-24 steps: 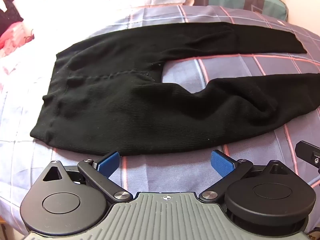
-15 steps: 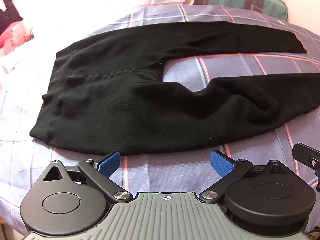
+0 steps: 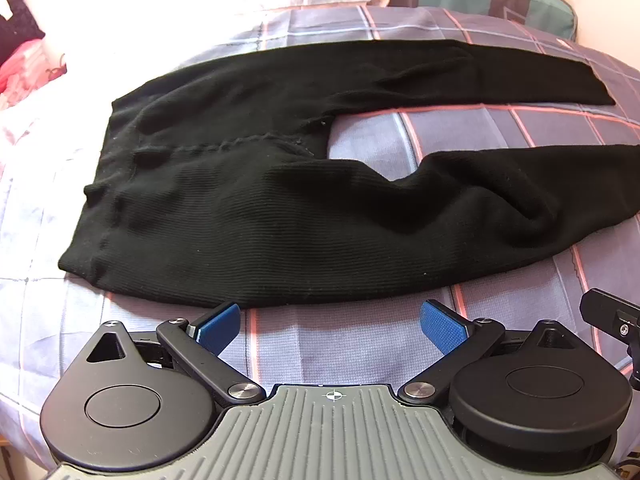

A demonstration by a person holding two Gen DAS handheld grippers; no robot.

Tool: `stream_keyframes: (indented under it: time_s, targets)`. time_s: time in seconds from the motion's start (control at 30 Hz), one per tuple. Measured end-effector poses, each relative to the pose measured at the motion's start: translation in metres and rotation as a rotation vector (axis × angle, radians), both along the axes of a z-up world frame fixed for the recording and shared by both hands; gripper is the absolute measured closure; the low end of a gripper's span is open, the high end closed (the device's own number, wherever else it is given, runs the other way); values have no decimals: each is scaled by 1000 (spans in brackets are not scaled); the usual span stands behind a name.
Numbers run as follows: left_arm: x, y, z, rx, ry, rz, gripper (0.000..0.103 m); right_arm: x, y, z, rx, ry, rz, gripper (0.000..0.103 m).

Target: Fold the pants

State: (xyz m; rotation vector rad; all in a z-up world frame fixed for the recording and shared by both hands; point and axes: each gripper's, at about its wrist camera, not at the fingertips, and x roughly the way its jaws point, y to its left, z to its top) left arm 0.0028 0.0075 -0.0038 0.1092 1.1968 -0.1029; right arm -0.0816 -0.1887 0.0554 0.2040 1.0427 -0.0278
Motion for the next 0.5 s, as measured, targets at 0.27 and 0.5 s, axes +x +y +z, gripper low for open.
stream_keyframes:
  time_s: [0.27,0.5]
  targets:
    - [0,-4,-2,10,8,-5,0,-3,-2,-3,19,8,-5,0]
    - [-2,-5,-4,14,7,-10,0,-3,1,-3,34,9,14,0]
